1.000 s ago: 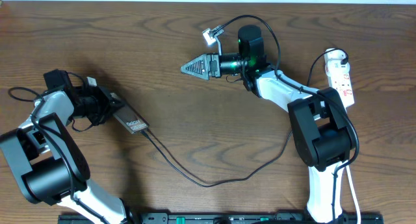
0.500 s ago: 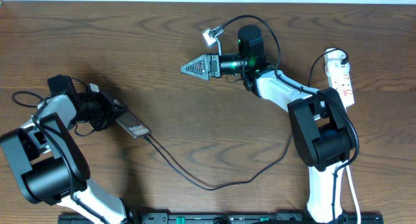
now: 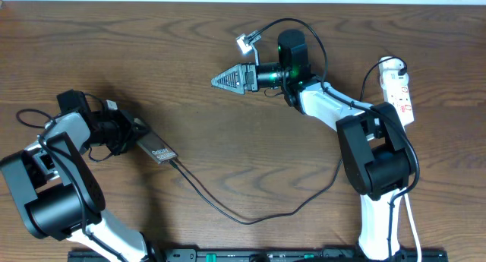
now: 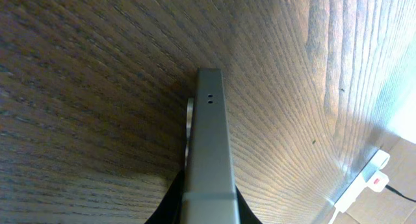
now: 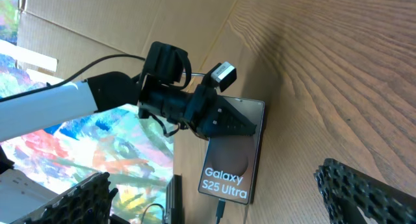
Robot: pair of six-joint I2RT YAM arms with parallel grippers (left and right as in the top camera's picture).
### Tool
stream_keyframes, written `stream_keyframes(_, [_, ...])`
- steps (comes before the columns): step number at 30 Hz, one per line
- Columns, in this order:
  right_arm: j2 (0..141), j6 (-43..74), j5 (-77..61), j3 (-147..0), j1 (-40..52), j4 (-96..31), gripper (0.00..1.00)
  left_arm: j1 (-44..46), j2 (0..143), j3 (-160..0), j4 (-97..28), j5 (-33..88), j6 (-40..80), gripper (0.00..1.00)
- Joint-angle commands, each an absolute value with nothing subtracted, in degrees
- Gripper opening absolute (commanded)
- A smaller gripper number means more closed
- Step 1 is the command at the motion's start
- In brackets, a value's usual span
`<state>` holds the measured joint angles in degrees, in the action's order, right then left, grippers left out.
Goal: Plug charger to phone and switch on socket
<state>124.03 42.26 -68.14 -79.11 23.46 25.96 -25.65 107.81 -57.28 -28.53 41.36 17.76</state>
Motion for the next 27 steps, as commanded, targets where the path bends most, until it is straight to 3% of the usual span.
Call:
stream_keyframes(1, [123.0,41.1,-69.0,-80.1,23.4,25.9,0.99,-25.5,107.9,-55.9,-29.5,40.9,18.1,0.13])
stream_keyframes(4, [123.0,41.0,-69.1,-80.1,23.4,25.9,0.99,-25.5,107.9,-55.9,-30.5,40.9,18.1,0.29])
stream_keyframes(9, [123.0,41.0,-69.1,-80.1,23.4,25.9,0.99,-25.5,107.9,-55.9,-31.3,40.9,18.0,0.35])
stream_keyframes(23, [123.0,41.0,-69.6,-80.1,23.5,25.8,0.99,-25.5,107.9,-55.9,-33.1,40.9,18.0,0.45])
stream_keyframes(27, [123.0,41.1,-70.0,-80.1,23.7,25.8,0.99,-25.6,107.9,-55.9,-33.6,40.9,16.6,0.44])
